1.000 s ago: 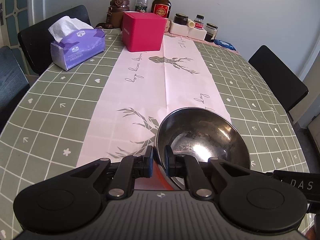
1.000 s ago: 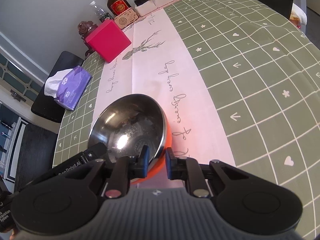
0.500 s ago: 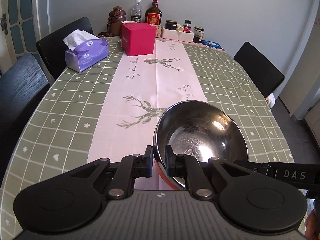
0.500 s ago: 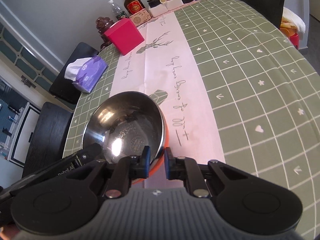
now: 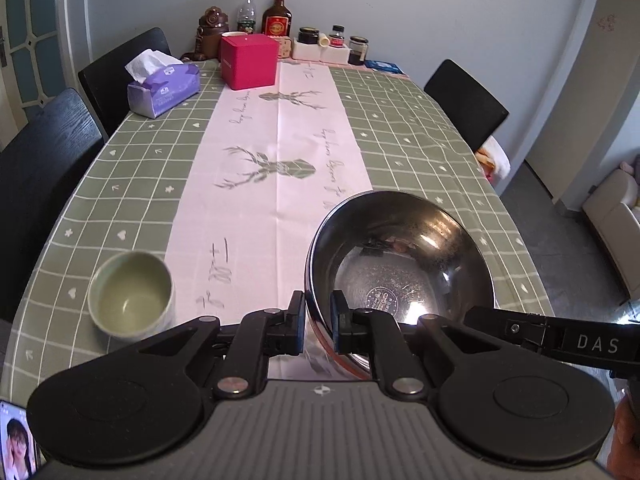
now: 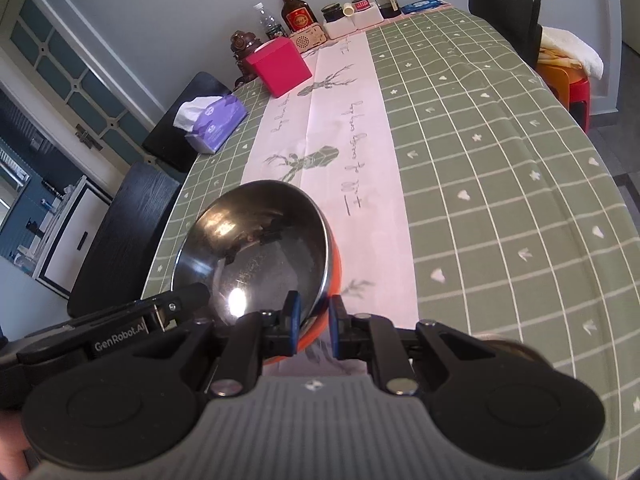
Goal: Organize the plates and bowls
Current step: 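Carry the orange bowl with the left gripper over the blue bowl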
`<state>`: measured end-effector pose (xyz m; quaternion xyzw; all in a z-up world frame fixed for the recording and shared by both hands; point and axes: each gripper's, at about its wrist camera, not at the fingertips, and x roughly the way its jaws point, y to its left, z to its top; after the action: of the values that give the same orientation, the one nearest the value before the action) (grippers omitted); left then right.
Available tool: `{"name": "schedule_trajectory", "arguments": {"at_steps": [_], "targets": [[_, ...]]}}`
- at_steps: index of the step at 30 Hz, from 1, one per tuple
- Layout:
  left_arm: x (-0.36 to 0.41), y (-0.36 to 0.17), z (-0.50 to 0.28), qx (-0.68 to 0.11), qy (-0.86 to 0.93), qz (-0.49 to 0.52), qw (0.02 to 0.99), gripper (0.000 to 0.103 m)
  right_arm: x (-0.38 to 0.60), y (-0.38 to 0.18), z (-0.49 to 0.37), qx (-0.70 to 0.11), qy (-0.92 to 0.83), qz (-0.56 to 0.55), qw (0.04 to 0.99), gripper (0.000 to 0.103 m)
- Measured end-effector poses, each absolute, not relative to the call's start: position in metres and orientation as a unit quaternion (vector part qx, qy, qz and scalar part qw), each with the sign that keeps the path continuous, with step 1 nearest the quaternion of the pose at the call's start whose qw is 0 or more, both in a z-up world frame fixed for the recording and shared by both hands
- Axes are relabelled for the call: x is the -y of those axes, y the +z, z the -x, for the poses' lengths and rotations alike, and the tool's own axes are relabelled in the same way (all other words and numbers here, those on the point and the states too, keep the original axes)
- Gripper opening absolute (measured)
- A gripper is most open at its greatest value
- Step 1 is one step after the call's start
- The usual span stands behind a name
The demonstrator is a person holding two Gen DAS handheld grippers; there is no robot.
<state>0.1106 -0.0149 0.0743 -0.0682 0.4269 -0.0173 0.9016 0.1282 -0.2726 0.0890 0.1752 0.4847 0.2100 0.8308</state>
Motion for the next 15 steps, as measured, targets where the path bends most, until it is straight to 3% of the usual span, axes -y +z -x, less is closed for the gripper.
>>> {"name": "schedule_trajectory", "arguments": {"at_steps": [15], "targets": [[0.086, 0.096, -0.057, -0.434, -0.090, 0.060, 0.894, 0.016, 0.355, 0.130, -0.055, -0.440, 0.183, -0.174, 0.862, 0.013]]}}
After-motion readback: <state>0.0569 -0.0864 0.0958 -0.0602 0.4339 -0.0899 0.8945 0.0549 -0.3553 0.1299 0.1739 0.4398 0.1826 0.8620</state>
